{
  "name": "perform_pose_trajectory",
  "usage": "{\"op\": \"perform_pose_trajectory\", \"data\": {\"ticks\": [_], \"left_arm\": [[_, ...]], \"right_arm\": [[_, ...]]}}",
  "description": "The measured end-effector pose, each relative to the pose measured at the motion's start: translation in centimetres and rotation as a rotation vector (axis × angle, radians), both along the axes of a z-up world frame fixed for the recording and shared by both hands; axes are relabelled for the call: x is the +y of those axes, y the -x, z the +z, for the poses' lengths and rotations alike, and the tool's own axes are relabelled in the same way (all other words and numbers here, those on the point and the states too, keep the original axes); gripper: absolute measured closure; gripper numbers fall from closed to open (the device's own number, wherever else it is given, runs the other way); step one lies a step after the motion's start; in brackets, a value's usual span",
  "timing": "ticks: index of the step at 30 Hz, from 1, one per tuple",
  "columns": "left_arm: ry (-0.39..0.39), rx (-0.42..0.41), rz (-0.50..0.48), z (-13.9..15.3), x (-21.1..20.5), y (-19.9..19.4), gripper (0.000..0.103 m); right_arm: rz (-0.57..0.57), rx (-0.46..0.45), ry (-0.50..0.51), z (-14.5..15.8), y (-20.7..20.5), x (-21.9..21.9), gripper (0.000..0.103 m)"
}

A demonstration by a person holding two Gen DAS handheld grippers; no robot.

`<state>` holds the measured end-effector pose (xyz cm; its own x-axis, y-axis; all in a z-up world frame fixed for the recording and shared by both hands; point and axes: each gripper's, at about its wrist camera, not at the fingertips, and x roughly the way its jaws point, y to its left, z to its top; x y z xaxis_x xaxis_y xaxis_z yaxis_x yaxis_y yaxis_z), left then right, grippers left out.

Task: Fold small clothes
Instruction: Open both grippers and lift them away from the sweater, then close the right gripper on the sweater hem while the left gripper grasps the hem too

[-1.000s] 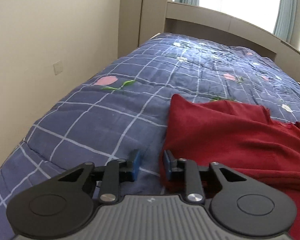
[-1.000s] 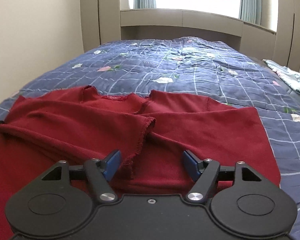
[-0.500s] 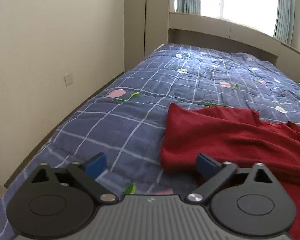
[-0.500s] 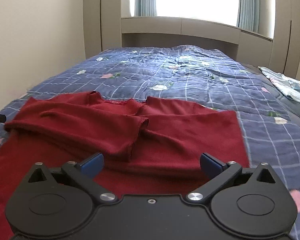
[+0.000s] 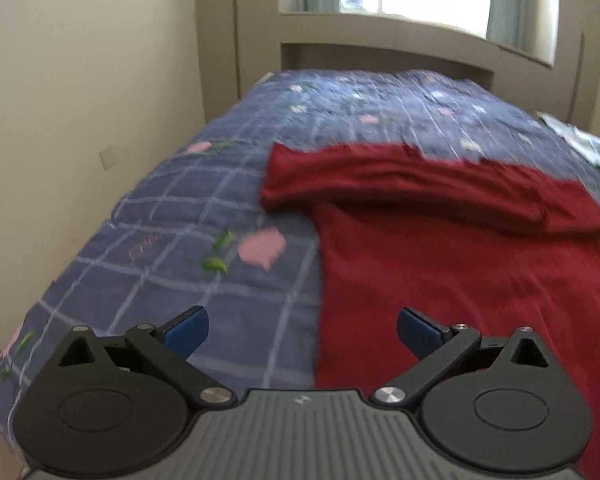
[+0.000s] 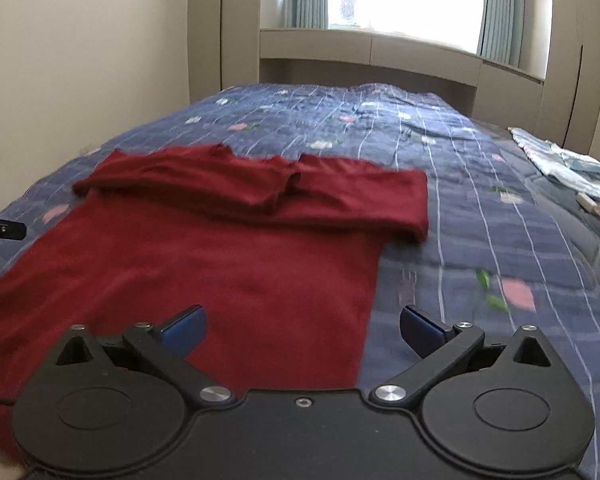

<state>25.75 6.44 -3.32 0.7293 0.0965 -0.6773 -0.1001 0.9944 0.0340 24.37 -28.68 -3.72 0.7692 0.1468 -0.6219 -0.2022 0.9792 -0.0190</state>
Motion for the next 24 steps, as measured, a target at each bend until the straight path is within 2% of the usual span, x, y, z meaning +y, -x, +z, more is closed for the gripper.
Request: {"op": "perform_pose_trajectory", "data": {"ticks": [8, 13, 17, 24], "left_arm": [[-0.055, 0.03, -0.048, -0.7, -1.9, 4.5, 0.001], [-0.085, 0.034, -0.095, -0.7, -2.5, 6.6, 0.001], [-0.088, 0.034, -0.129, -0.6, -3.0, 8.3, 0.001], [-0.085, 0.038, -0.185, -0.7, -4.1, 11.1, 0.0]], "right_arm": [[0.011, 0.018, 0.074, -1.0, 6.3, -0.4, 0.001], [0.112, -0.007, 0.138, -1.3, 9.4, 0.0, 0.001], [0.205, -0.016, 0.147, -1.2, 11.5, 1.0, 0.001], [0.364, -0.052, 0.224, -1.4, 14.6, 3.9, 0.001]]}}
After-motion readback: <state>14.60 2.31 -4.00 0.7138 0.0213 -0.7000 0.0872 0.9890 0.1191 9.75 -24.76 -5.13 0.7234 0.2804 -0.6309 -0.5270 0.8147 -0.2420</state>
